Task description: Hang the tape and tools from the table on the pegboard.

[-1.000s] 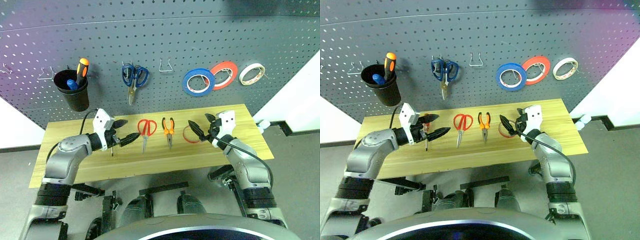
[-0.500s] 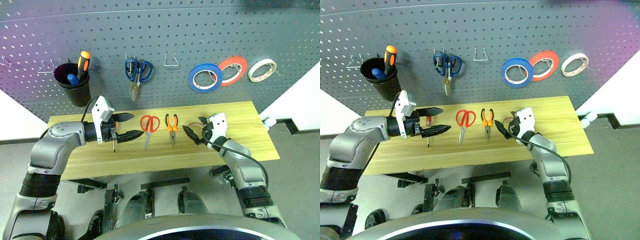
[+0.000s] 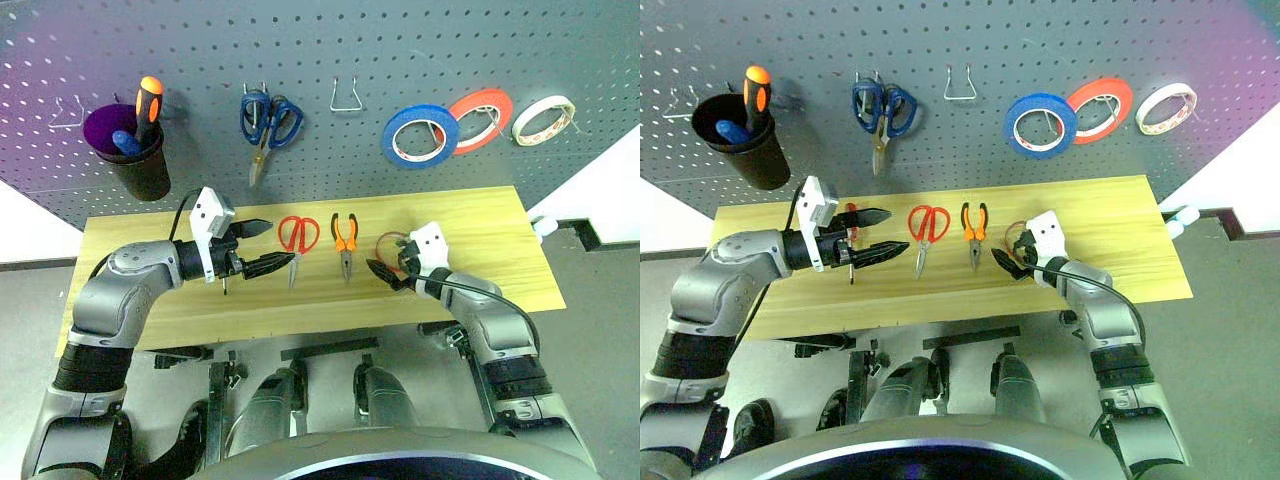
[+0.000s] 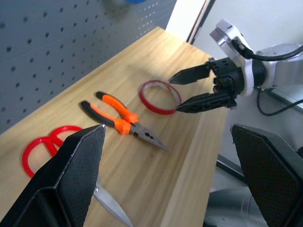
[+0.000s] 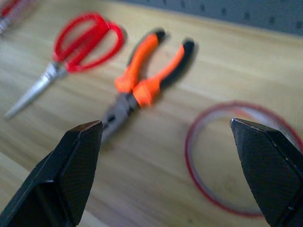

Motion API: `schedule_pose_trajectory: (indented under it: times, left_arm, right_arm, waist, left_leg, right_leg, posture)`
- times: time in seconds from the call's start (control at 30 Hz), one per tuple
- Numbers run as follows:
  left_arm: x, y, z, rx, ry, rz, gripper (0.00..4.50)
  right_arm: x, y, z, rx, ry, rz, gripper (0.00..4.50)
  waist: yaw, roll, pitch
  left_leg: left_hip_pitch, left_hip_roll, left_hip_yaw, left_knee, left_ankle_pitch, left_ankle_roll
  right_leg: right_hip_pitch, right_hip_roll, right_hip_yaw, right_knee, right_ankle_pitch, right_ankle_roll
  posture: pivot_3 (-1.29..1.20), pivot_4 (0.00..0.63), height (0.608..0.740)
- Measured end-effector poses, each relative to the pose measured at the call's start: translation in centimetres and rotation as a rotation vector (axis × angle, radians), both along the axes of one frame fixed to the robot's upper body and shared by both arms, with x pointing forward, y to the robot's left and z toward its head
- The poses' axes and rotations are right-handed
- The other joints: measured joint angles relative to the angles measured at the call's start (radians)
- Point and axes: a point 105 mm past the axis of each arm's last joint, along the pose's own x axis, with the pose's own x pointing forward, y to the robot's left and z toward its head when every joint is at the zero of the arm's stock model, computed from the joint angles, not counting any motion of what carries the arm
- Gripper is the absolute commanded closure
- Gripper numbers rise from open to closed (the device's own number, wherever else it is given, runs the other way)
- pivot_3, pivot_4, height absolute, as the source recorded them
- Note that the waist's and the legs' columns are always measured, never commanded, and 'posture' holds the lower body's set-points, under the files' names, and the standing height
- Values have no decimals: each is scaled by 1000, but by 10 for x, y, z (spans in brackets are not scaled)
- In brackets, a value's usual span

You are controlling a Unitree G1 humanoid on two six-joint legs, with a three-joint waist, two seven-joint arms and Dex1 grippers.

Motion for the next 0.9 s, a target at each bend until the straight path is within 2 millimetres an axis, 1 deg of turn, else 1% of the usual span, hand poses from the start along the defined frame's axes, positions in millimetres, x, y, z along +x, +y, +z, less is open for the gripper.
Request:
schedule_pose_trajectory:
  times: [0.1,0.13,0.23,0.3,0.4,0.5,0.57,0.77,0.9]
  left_arm:
    - [-1,1,0,-2,-8,16,57]
    - [-1,1,1,-2,-12,19,57]
    - [-2,1,2,-3,-19,20,57]
    - [-4,1,-1,-3,-12,21,57]
    - [-5,1,-3,-3,-5,20,57]
    - [-6,0,-1,-3,-12,14,57]
    - [-7,-1,0,-5,-17,8,57]
    - [-10,-3,1,-15,-16,0,57]
    - [-10,-3,0,-15,-13,1,57]
  right_arm:
    - [0,-4,-3,-25,21,-12,0]
    - [-1,-5,-4,-32,27,-14,0]
    - [-2,-6,-8,-70,47,-3,0]
    - [-3,-6,-9,-91,56,9,0]
    - [0,-5,-6,-109,51,23,0]
    - [5,-3,1,-108,36,31,0]
    - [8,-3,1,-110,37,31,0]
    - [8,-4,-9,-129,78,37,0]
    - [10,-2,-10,-145,89,56,0]
  waist:
    - [-1,0,4]
    - [-1,0,6]
    - [-1,1,14]
    - [-2,2,18]
    - [-1,0,25]
    - [-1,-1,29]
    - [0,-1,31]
    - [1,0,40]
    - [0,0,47]
  left_leg:
    - [-10,0,1,0,1,0]
    - [-12,0,1,1,3,-4]
    - [-12,0,1,1,4,-5]
    - [-12,0,1,1,2,-1]
    - [-12,0,1,1,2,-1]
    - [-12,0,1,1,2,-1]
    - [-12,0,1,1,2,-2]
    - [-13,0,1,1,2,-2]
    - [-13,0,2,1,3,-3]
  right_leg:
    - [-6,0,0,1,0,0]
    - [-8,0,0,2,0,0]
    - [-8,0,0,2,0,0]
    - [-8,0,0,2,0,0]
    - [-8,0,0,2,1,0]
    - [-8,0,0,2,1,0]
    - [-8,0,0,2,1,0]
    - [-8,0,0,2,1,0]
    - [-9,0,0,2,1,0]
  posture:
    - [-143,403,723]
    - [-143,403,723]
    - [-142,410,723]
    - [-140,411,723]
    - [-136,415,723]
    - [-135,418,723]
    - [-130,421,723]
    - [-124,430,723]
    - [-123,431,723]
